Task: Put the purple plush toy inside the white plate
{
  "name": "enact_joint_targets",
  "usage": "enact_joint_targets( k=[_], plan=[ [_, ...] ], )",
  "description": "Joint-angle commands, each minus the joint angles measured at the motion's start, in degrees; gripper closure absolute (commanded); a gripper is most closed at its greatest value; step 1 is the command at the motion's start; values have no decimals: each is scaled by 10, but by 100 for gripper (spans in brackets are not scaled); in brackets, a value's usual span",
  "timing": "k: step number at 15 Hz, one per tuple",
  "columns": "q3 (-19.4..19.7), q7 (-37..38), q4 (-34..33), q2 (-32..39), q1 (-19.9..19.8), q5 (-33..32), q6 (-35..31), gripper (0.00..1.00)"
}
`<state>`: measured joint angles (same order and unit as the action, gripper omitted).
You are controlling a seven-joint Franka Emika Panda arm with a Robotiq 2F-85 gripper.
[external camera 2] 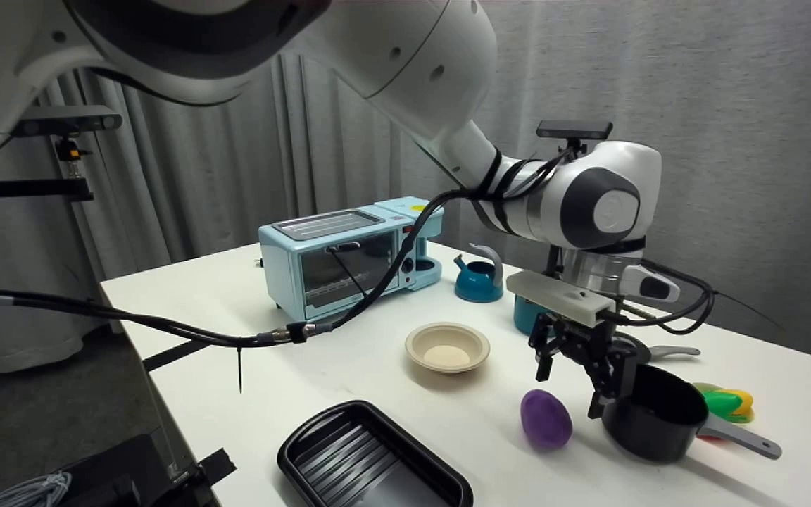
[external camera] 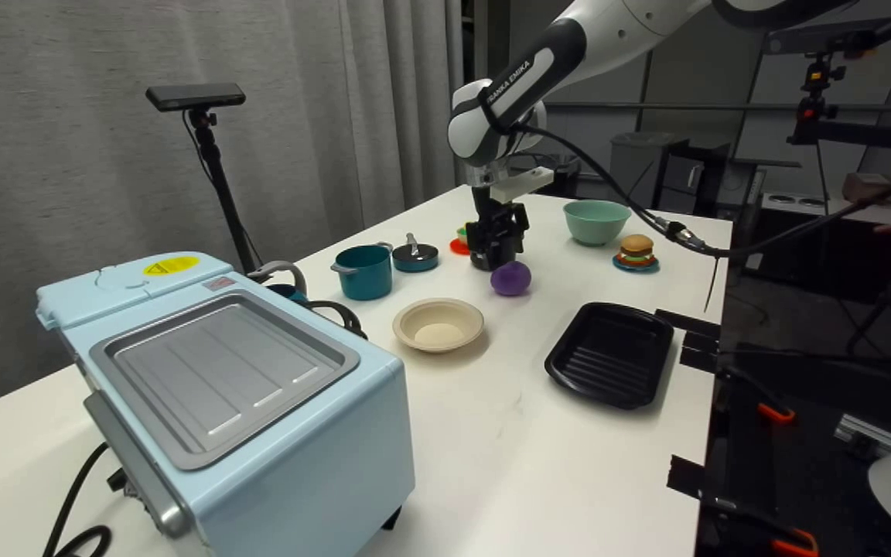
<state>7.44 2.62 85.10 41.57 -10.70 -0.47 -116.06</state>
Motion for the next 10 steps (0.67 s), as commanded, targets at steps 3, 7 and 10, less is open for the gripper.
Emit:
enact_joint_targets(
  k=[3, 7, 10],
  plan=[
    [0, -1, -3, 1, -1, 0, 2, 0],
    [-2, 3, -3, 11, 11, -7, -10, 0],
    [-4, 10, -3, 18, 25, -12, -12, 0]
  ],
)
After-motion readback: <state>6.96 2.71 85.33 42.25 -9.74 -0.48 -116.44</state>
